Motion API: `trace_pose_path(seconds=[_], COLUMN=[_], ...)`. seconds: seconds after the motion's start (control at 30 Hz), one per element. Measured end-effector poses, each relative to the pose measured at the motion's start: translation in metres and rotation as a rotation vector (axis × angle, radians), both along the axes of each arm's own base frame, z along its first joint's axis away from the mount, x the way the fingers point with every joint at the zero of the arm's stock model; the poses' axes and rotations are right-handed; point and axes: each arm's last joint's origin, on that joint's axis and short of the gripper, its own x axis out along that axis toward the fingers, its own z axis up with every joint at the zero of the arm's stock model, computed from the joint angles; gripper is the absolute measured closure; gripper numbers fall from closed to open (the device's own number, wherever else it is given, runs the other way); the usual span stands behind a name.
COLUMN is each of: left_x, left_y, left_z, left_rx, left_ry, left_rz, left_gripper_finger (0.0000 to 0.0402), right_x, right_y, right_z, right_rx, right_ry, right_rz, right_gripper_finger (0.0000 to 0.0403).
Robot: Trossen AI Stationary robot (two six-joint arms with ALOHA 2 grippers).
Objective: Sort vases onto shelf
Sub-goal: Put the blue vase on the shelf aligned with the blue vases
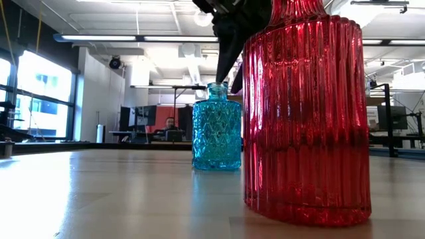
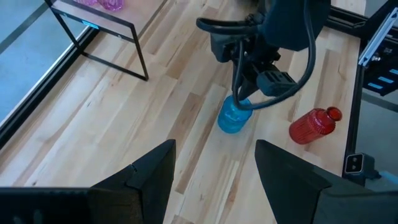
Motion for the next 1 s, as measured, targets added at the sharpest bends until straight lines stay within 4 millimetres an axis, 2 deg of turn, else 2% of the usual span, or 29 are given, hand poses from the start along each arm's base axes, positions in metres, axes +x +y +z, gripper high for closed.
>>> trace_pose_path(seconds=[0.4, 0.57, 0.77, 1.0], left_x=[0.000, 0.000, 0.000, 0.000], left_y=[0.000, 0.000, 0.000, 0.000], left_z=[0.000, 0.000, 0.000, 0.000], left_rx=[0.001, 0.002, 0.002, 0.003], left_ry=[-0.005, -0.006, -0.006, -0.006], left_rz=[0.002, 0.003, 0.003, 0.004], left_gripper_finger=[0.0190, 0.0190, 0.0190, 0.0190], right_x=[0.004, 0.005, 0.005, 0.004], right_y=[0.004, 0.004, 0.004, 0.004], right_z=[-0.010, -0.012, -0.011, -0.011], right_rx=[0.014, 0.015, 0.015, 0.032], right_ry=[0.015, 0.021, 0.019, 0.023], right_rz=[-0.009, -0.013, -0.010, -0.004], right_gripper_finger=[0.0295, 0.0331, 0.0394, 0.0396])
